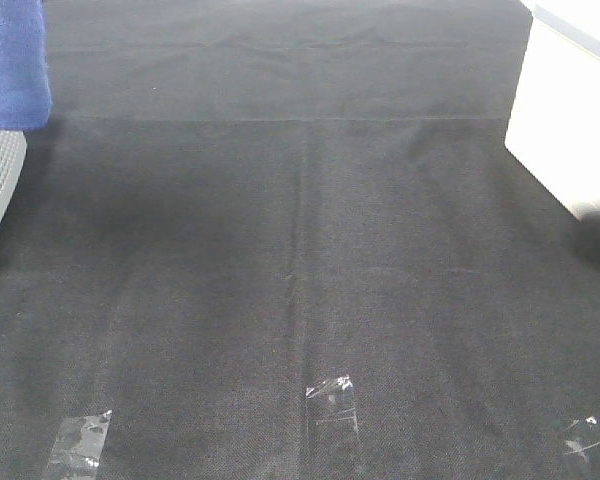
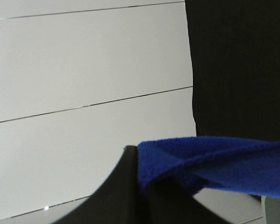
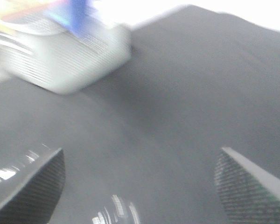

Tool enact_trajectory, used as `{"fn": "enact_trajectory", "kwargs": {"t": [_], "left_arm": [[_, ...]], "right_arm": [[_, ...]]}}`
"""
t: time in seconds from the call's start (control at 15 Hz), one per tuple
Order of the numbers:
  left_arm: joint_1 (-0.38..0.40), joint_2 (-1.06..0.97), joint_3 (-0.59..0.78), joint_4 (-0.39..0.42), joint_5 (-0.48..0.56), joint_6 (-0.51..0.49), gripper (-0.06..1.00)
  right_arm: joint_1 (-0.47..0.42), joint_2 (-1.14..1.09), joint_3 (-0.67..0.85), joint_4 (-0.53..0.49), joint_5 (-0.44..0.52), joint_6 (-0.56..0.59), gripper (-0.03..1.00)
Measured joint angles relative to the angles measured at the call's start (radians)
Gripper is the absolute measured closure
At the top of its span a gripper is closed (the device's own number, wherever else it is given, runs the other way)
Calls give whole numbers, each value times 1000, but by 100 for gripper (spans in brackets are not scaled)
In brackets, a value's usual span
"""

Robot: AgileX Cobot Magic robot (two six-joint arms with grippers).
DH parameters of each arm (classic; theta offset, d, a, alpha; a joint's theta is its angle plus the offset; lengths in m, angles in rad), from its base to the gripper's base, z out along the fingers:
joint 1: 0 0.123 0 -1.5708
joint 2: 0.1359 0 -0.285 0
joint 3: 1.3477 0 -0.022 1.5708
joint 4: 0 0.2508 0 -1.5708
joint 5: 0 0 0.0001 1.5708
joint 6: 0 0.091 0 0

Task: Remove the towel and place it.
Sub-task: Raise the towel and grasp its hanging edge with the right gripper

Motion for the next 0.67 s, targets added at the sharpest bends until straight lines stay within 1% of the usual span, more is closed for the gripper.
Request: {"fn": "enact_trajectory", "kwargs": {"t": [0.07,0.13,0.2,0.27,0.4,0.47,0.53,0.6,0.67], "left_arm": [[-33,0,0,0,1,2,94],[-81,0,0,-3,-9,2,94],[-81,0,0,-3,-9,2,94],[-101,2,0,-12,-16,2,94],[-115,1,0,-29,-21,2,94],[-115,1,0,-47,-22,2,94],[-116,1,0,-72,-22,2,94],[-117,1,0,-97,-26,2,94],[-117,1,0,-120,-36,2,94]], "right_arm": [[0,99,0,132,9,-167,14],[0,240,0,298,37,-381,14],[0,240,0,298,37,-381,14],[0,342,-1,401,76,-519,14],[0,524,-2,561,188,-742,14],[0,619,-2,601,250,-828,14],[0,709,-4,617,296,-904,14],[1,785,-18,620,324,-950,14],[19,856,-42,624,330,-974,14]]}}
